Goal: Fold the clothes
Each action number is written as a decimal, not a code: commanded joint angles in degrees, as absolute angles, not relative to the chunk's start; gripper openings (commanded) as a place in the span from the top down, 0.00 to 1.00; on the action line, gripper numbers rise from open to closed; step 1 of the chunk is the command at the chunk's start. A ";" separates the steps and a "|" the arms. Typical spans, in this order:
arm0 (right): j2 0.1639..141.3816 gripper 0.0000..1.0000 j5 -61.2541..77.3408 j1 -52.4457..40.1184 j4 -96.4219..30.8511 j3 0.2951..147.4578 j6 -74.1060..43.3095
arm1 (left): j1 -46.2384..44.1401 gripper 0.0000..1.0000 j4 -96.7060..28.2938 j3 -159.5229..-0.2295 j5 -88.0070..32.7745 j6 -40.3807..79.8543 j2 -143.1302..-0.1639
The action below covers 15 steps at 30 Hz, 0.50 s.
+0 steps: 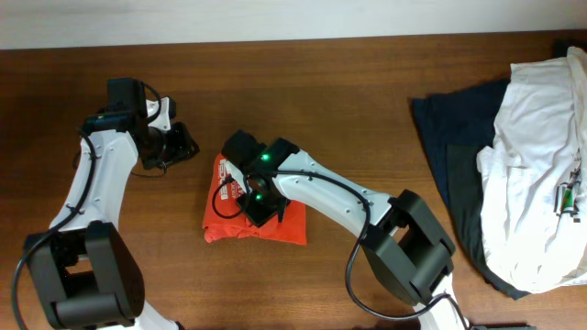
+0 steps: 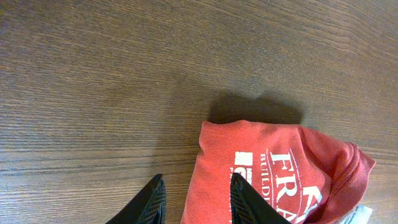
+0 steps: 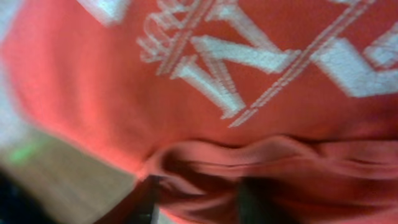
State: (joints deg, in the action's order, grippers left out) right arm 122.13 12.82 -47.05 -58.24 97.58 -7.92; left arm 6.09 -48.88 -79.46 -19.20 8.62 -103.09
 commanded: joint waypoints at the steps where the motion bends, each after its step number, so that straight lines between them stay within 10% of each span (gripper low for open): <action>1: 123.39 0.96 8.84 -47.20 -59.79 97.27 -10.41 | 6.46 0.66 -49.41 -79.88 -18.81 7.84 -103.70; 5: 123.24 0.96 -6.22 -44.91 -72.14 97.30 -27.20 | 6.44 0.66 -50.11 -79.85 -18.81 7.86 -103.72; 15: 119.96 0.87 -6.35 -35.79 -80.25 99.37 -25.63 | 5.17 0.61 -49.93 -79.85 -20.71 4.89 -103.83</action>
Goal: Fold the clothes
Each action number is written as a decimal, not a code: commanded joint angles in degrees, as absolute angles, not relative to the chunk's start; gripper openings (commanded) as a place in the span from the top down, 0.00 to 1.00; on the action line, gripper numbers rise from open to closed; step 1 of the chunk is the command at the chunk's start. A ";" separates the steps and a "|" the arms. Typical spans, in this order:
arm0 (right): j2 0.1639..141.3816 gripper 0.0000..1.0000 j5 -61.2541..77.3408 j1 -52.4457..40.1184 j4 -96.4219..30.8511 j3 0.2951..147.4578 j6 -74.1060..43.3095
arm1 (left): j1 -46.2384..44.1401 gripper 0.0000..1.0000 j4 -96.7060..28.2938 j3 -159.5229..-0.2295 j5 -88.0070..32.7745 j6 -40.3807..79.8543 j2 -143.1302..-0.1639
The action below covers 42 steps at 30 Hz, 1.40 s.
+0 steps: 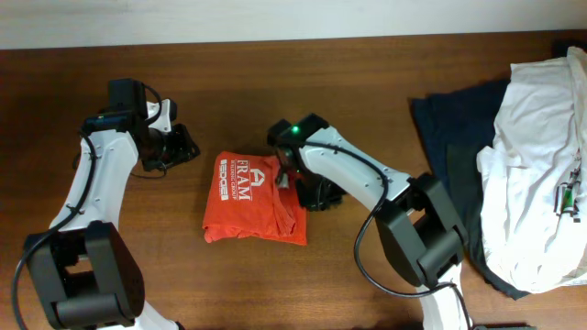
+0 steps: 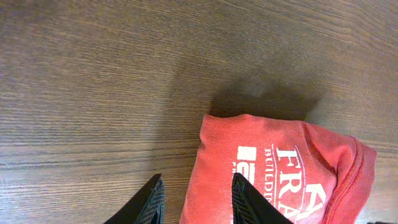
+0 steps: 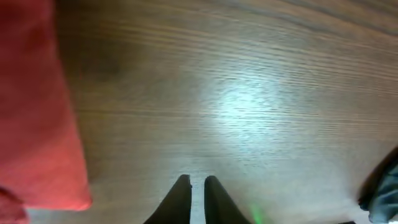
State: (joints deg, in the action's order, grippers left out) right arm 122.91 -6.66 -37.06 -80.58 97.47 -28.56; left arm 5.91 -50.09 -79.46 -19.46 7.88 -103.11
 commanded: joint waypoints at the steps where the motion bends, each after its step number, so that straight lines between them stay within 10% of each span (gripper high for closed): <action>1: 117.84 0.83 -2.66 -35.29 -79.15 102.56 -21.10 | 4.84 0.59 -49.67 -79.85 -20.71 4.38 -104.07; 4: 115.92 0.52 12.64 -35.31 -75.24 107.81 -10.81 | 4.64 0.59 -49.54 -79.85 -20.56 4.43 -104.57; 12: 121.12 0.60 17.37 -39.16 -67.09 99.53 -9.93 | 4.36 0.58 -49.76 -79.85 -20.58 4.45 -104.57; 16: 122.21 0.96 16.38 -38.92 -66.87 96.57 -10.09 | 4.01 0.57 -49.76 -79.85 -20.58 4.45 -104.57; 19: 122.21 0.96 -6.46 -37.71 -78.72 96.20 -28.38 | 4.01 0.57 -50.00 -79.85 -20.78 4.45 -104.57; 25: 122.21 0.56 -4.93 -37.10 -80.31 96.20 -27.66 | -0.05 0.53 -49.32 -79.85 -20.69 4.43 -104.57; 42: 115.46 0.62 24.14 -34.44 -67.68 87.81 -10.94 | -6.96 0.63 -52.40 -79.85 -9.34 2.96 -121.62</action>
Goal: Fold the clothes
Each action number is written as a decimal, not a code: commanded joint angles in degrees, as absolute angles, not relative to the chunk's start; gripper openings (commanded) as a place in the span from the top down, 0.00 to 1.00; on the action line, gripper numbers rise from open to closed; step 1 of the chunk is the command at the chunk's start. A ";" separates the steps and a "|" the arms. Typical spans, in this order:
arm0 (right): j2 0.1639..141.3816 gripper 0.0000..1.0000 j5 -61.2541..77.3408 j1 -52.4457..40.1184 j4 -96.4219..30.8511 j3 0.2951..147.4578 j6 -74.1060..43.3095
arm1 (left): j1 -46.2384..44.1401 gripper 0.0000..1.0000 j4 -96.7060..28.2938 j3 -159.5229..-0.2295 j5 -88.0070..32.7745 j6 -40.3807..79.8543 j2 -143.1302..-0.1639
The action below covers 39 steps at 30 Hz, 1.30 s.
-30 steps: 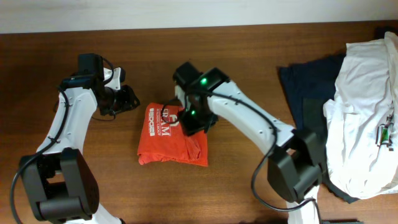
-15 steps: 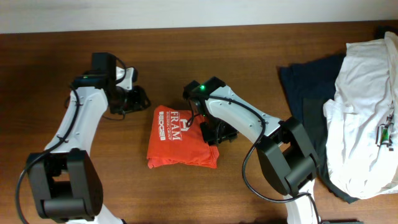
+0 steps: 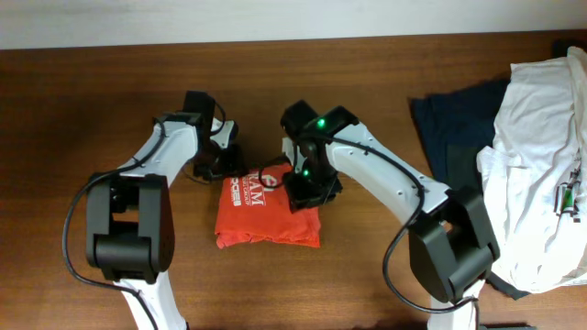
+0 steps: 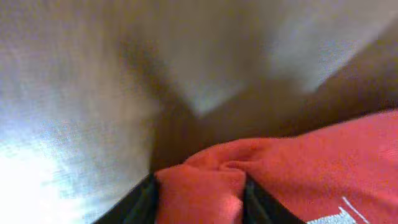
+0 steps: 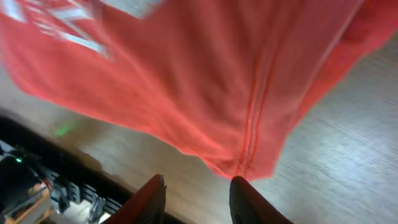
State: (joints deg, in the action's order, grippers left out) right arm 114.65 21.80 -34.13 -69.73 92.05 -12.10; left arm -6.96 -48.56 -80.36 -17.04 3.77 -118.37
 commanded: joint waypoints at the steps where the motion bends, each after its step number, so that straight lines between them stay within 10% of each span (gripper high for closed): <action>1: 115.46 0.62 25.08 -34.44 -63.75 83.94 -10.94 | -6.31 0.67 -55.92 -79.88 -6.31 3.01 -121.60; 11: 115.50 0.46 4.58 -27.49 -40.56 76.01 -10.90 | -2.46 0.69 -71.07 -79.88 -10.11 6.37 -121.58; 16: 114.32 0.41 3.70 -21.21 -52.49 87.96 -6.76 | -2.44 0.70 -68.38 -81.73 -16.29 3.84 -115.94; 19: 112.75 0.40 1.58 -20.80 -63.68 98.10 -5.32 | -2.46 0.31 -55.31 -83.44 -30.00 -3.62 -110.13; 21: 111.59 0.39 1.63 -20.80 -70.39 104.71 -5.32 | -2.57 0.21 -48.99 -83.40 -35.14 -5.76 -110.74; 33: 108.36 0.38 1.63 -20.16 -77.89 108.95 -4.86 | -9.04 0.19 -43.29 -83.40 -49.36 -16.40 -128.01; 35: 108.36 0.38 1.61 -20.12 -78.17 108.95 -4.86 | -10.81 0.35 -43.31 -83.40 -49.80 -16.38 -129.60; 37: 108.36 0.37 1.15 -20.12 -78.70 108.95 -4.86 | -11.46 0.85 -42.57 -83.42 -49.74 -16.38 -130.04; 39: 108.36 0.38 0.03 -20.10 -78.98 108.95 -4.86 | -9.96 1.00 -42.48 -84.42 -49.54 -16.34 -130.02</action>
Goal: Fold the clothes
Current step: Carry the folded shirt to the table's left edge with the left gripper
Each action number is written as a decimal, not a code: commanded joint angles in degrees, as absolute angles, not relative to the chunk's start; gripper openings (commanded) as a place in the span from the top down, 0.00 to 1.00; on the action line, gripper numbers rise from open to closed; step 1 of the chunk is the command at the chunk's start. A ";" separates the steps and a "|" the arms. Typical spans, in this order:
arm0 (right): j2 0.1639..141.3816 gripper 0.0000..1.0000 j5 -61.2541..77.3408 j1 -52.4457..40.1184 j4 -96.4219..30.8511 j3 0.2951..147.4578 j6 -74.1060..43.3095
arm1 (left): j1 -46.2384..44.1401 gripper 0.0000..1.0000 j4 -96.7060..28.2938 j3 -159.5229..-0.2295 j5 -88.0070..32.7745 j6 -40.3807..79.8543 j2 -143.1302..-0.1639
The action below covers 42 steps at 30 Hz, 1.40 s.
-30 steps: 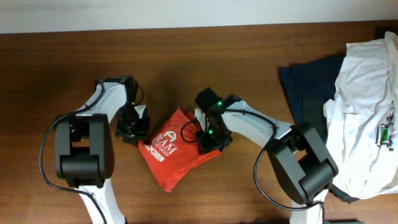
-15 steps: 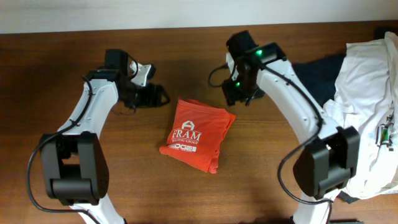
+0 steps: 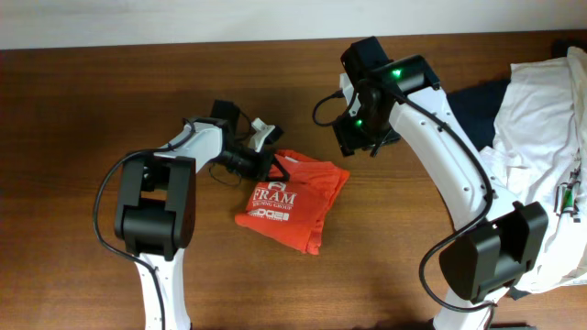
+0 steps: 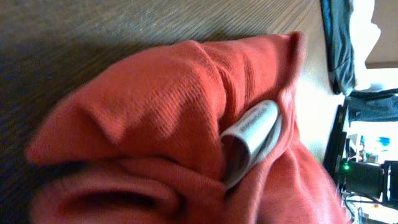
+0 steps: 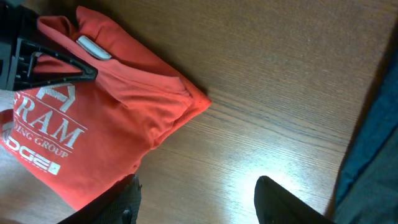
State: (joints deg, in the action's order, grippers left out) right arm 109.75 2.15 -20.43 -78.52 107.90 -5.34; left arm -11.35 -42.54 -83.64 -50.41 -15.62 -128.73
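The folded red shirt (image 3: 298, 202) with white print lies turned at an angle on the table's middle. My left gripper (image 3: 266, 163) is at its upper left corner, shut on the cloth. The left wrist view is filled with bunched red shirt (image 4: 155, 106) and its white label (image 4: 252, 130), and the fingers are hidden there. My right gripper (image 3: 359, 137) hangs open above bare wood, up and to the right of the shirt (image 5: 68, 130). Nothing is between its fingers (image 5: 127, 199). The right wrist view also shows the left gripper (image 5: 84, 70) on the shirt's corner.
A heap of white clothes (image 3: 541, 156) over dark garments (image 3: 449, 128) fills the table's right end. The dark cloth (image 5: 382, 124) shows at the right wrist view's right edge. The brown wooden table (image 3: 110, 110) runs to the wall at the back.
My right gripper was on the shirt's right edge and now hangs open, up and right of it. The shirt has turned and shifted right, with my left gripper still on its corner.
First my right gripper was on the red shirt while the left waited open at its left. Then the right gripper stood shut just off the shirt's right side. Later both grippers were at the shirt. Now only the left holds it, and the shirt lies rotated.
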 commanded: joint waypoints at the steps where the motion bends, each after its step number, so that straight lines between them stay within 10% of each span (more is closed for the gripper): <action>1: 108.36 0.38 -0.80 -19.97 -79.31 108.95 -4.89 | -8.43 0.99 -42.83 -85.45 -47.88 -15.16 -129.88; 18: 108.36 0.37 -0.69 -12.19 -80.38 108.95 -4.91 | 40.95 0.99 -44.23 -101.62 -27.11 11.79 -125.10; 20: 108.36 0.37 -0.67 -12.19 -80.40 108.95 -4.91 | 41.93 0.90 -42.72 -101.62 -27.14 11.29 -125.10; 23: 108.36 0.37 -0.67 -12.19 -80.71 108.95 -4.91 | 42.19 0.21 -42.28 -101.78 -23.53 9.56 -124.86; 24: 108.36 0.37 -0.69 -12.19 -80.88 108.95 -4.89 | 42.35 0.18 -43.11 -101.95 -20.78 9.56 -124.40; 28: 108.36 0.32 -0.45 -11.49 -80.58 108.95 -4.91 | 42.70 0.16 -48.95 -102.17 -1.56 12.51 -117.91; 37: 108.38 0.30 3.27 -9.30 -80.62 108.92 -4.91 | 25.10 0.22 -51.27 -101.56 -7.81 10.20 -109.14; 42: 108.38 0.31 3.25 -9.30 -81.82 108.92 -4.89 | 14.15 0.62 -51.11 -101.30 0.01 10.17 -115.02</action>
State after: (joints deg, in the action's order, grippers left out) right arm 109.75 2.68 -9.50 -81.30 107.90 -5.13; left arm 17.54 -50.81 -101.80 -4.73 10.68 -110.37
